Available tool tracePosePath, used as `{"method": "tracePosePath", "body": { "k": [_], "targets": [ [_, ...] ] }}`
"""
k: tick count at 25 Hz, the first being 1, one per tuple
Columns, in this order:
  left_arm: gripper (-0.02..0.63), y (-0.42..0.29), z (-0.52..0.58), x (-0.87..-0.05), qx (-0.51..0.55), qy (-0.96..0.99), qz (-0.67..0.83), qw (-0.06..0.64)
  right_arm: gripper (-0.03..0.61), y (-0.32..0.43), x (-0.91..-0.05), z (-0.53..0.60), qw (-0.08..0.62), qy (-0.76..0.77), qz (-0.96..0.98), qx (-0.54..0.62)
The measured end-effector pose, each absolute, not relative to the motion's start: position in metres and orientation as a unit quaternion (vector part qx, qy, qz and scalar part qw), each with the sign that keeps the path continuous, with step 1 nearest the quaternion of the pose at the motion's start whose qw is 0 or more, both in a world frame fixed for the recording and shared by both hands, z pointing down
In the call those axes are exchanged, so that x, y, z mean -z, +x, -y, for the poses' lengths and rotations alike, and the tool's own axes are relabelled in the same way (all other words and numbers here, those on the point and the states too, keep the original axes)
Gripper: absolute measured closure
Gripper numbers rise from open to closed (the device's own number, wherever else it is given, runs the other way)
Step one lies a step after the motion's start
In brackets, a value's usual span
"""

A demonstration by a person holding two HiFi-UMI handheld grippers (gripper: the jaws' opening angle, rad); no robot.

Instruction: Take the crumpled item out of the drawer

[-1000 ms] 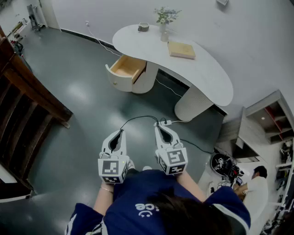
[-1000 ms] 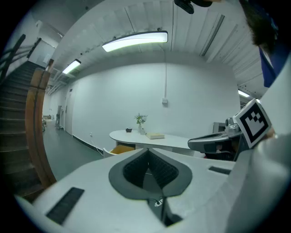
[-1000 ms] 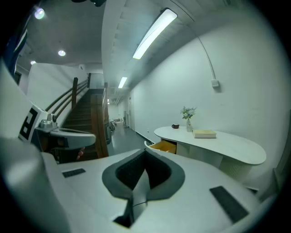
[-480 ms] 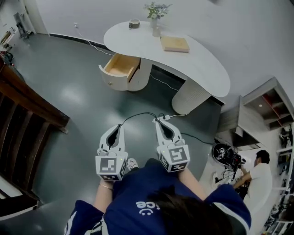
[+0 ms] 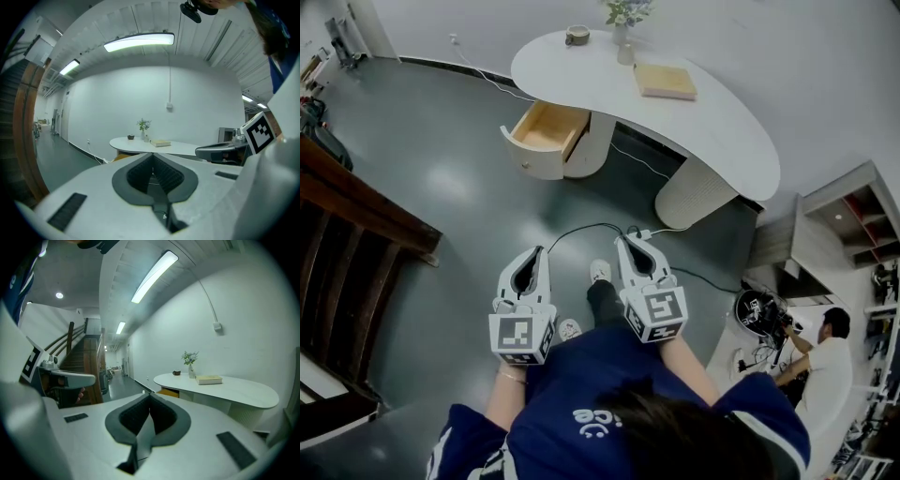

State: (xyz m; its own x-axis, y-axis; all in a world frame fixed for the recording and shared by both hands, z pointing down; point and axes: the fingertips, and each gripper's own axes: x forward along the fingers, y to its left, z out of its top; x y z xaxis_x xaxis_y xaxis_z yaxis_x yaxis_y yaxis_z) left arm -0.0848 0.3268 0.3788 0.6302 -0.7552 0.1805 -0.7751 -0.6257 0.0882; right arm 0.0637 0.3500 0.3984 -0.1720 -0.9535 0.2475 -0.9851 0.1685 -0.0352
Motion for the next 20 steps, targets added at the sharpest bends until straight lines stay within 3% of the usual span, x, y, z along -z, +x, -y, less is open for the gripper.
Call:
{"method": "tracePosePath", "body": {
  "k": [20],
  "targets": [
    [0.609, 0.005, -0.160, -0.382, -0.083, 0.849, 0.514, 0.096, 0.571, 0.139, -0.418, -0.152, 0.127, 0.525, 0.835, -0.103]
  ]
}}
